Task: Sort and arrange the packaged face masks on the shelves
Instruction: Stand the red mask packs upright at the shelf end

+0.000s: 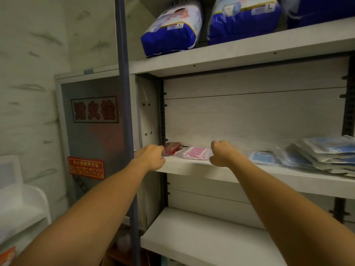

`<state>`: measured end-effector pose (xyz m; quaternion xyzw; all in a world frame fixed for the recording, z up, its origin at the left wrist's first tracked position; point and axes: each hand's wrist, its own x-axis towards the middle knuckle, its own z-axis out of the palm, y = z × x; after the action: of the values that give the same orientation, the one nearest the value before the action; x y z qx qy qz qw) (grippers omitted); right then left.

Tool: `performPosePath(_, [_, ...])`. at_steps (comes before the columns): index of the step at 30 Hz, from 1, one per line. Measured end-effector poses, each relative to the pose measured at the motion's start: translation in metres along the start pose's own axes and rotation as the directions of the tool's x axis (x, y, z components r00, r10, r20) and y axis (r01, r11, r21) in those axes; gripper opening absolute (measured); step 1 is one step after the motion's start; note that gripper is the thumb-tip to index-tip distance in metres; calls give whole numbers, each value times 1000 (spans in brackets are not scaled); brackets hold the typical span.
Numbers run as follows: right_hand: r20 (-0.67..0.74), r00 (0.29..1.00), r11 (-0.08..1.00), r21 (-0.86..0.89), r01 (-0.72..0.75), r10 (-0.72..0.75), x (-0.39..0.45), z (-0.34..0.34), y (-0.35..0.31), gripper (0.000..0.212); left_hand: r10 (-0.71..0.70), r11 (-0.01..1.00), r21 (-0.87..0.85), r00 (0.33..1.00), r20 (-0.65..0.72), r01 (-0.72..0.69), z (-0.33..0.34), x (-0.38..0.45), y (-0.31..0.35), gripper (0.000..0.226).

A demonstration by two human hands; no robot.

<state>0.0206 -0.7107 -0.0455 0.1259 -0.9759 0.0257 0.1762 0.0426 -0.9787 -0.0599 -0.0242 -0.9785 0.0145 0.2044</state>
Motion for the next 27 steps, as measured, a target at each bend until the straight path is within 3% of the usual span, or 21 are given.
performPosePath(14, [3,999,999,-21,38,-38,60,33,-77,39,17,995,-98,1000,-1,-17,35,37,-64,39])
performPosePath(27, [-34,994,995,-9,101,-101,159,51,-91,36,40,987,-153,999,-35,-45,60,123,-77,33])
